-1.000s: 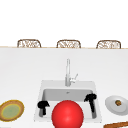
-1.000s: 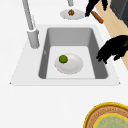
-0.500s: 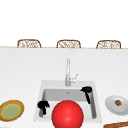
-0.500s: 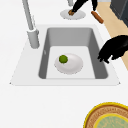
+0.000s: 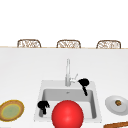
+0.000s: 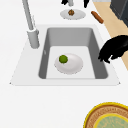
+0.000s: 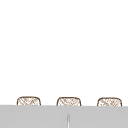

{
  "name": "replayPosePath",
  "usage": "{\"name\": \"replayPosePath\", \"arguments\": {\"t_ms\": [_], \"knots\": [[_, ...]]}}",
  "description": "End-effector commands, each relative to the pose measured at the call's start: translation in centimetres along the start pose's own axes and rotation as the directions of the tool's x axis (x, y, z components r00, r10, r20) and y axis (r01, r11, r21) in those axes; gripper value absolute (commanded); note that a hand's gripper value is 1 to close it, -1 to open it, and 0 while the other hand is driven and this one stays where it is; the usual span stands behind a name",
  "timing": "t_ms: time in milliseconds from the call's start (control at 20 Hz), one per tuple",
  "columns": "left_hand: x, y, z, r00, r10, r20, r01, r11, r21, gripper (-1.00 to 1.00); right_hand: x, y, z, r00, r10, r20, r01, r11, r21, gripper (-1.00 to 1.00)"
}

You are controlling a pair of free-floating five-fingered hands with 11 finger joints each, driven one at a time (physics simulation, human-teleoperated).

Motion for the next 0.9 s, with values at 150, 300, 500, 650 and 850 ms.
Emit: {"name": "replayPosePath", "arguments": {"t_ms": [150,300,500,650,850], "knots": [[0.0,0.0,0.0,1.0000,0.000,0.000,0.000,1.0000,0.000,0.00,-0.2,-2.9,-0.3,0.999,0.033,-0.031,-0.038,0.985,-0.169,-1.00],[0.0,0.0,0.0,1.0000,-0.001,0.000,0.001,1.0000,0.000,0.00,-0.3,-4.0,-0.4,0.999,0.046,-0.027,-0.051,0.972,-0.228,-1.00],[0.0,0.0,0.0,1.0000,-0.001,-0.001,0.001,1.0000,0.001,0.00,-0.2,-5.5,-4.2,0.999,0.042,-0.004,-0.042,0.981,-0.190,-1.00],[0.0,0.0,0.0,1.0000,-0.001,-0.001,0.001,1.0000,0.001,0.00,0.0,-6.5,-6.4,0.999,0.037,0.000,-0.036,0.986,-0.161,-1.00],[0.0,0.0,0.0,1.0000,-0.001,-0.001,0.001,1.0000,0.001,0.00,0.3,-6.7,-9.2,0.998,0.070,-0.008,-0.070,0.991,-0.113,-1.00]]}}
